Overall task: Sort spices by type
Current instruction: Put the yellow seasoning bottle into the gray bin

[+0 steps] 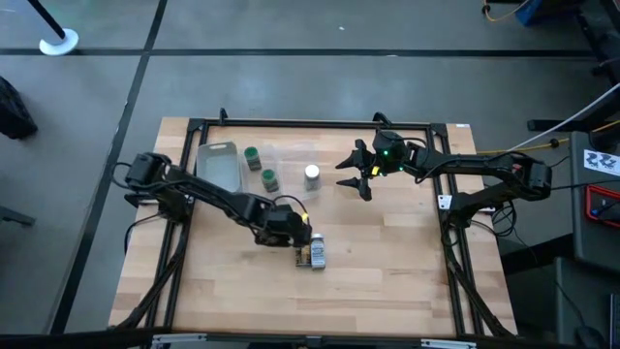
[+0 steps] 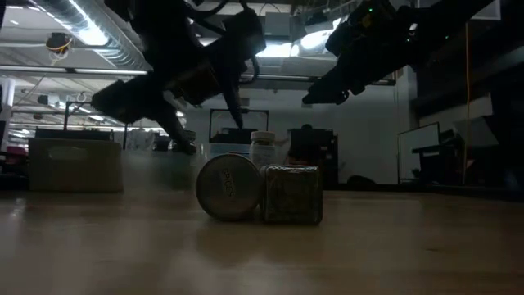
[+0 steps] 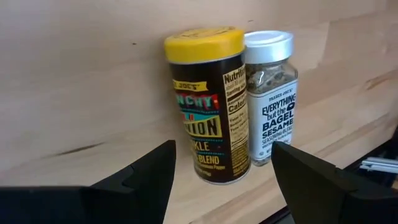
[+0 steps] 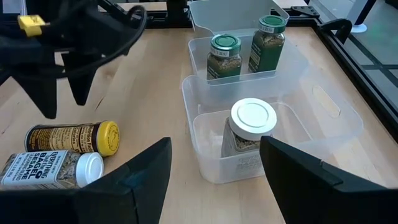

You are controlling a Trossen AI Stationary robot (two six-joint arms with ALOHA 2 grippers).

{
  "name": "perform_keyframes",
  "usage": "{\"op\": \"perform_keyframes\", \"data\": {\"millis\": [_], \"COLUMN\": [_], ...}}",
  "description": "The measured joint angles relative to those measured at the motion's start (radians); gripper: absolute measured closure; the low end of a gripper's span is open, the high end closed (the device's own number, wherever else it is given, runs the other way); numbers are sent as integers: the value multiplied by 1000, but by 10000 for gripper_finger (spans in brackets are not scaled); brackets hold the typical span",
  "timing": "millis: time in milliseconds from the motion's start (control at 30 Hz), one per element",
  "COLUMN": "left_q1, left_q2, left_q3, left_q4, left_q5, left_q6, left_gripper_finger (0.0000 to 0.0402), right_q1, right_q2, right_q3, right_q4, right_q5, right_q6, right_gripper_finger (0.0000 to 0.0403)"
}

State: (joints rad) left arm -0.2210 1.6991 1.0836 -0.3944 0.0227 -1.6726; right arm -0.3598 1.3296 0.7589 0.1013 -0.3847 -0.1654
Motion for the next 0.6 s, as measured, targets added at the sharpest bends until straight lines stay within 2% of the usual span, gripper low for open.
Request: {"op": "perform_keyframes", "data": {"millis": [300, 600], "left_q1": [7, 46], "left_q2": [72, 125], "left_q3": [1, 0], "left_q4": [24, 96], "left_q5": [-7, -7], "left_q6": [-1, 84], "left_gripper_finger": [153, 153], "right_q1": [0, 0], "right_q2": [0, 0], "right_q3": [0, 0], "right_q4": [1, -8], "right_q5": [0, 0], "right_q6": [0, 0], "right_gripper_finger": [157, 157]}}
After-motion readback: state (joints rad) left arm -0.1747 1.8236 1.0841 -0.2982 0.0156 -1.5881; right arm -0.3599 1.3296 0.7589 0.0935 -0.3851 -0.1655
